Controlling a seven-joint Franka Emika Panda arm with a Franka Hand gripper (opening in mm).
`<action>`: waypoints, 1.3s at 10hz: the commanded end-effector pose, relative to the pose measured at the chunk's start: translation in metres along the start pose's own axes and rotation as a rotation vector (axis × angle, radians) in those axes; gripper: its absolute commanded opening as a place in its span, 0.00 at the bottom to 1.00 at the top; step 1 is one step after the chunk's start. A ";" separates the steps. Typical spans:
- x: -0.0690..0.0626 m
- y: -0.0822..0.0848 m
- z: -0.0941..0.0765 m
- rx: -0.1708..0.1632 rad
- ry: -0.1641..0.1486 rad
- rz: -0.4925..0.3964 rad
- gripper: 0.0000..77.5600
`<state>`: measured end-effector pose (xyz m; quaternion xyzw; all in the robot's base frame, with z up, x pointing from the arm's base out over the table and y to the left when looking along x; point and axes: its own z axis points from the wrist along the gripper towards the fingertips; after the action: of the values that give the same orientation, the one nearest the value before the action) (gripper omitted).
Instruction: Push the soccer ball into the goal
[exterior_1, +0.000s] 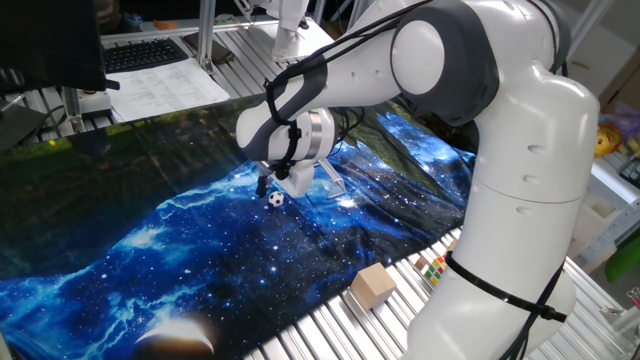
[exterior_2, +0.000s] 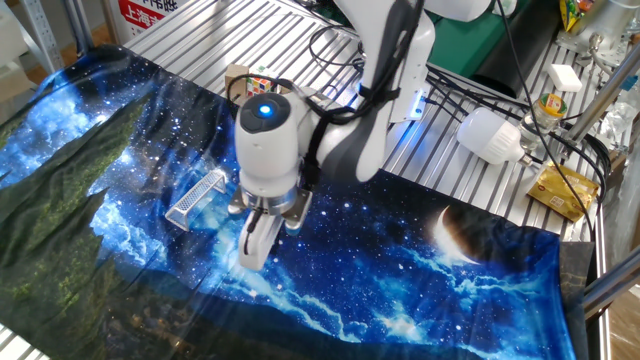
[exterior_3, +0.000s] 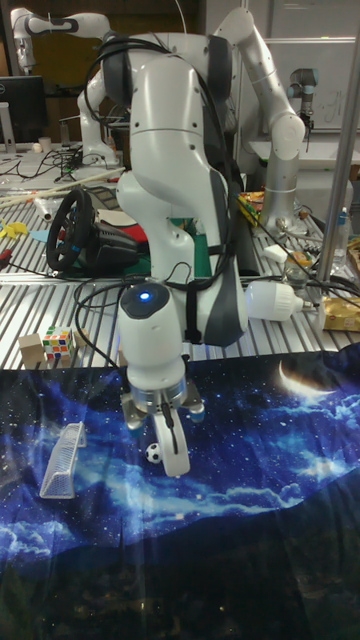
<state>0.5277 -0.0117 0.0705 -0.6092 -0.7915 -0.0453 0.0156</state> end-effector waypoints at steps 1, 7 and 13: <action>0.021 -0.001 -0.002 0.003 0.005 0.044 0.00; 0.018 -0.021 0.007 0.013 -0.021 0.016 0.00; 0.018 -0.022 0.007 0.014 -0.033 0.020 0.00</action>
<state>0.5009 0.0004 0.0624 -0.6216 -0.7826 -0.0304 0.0113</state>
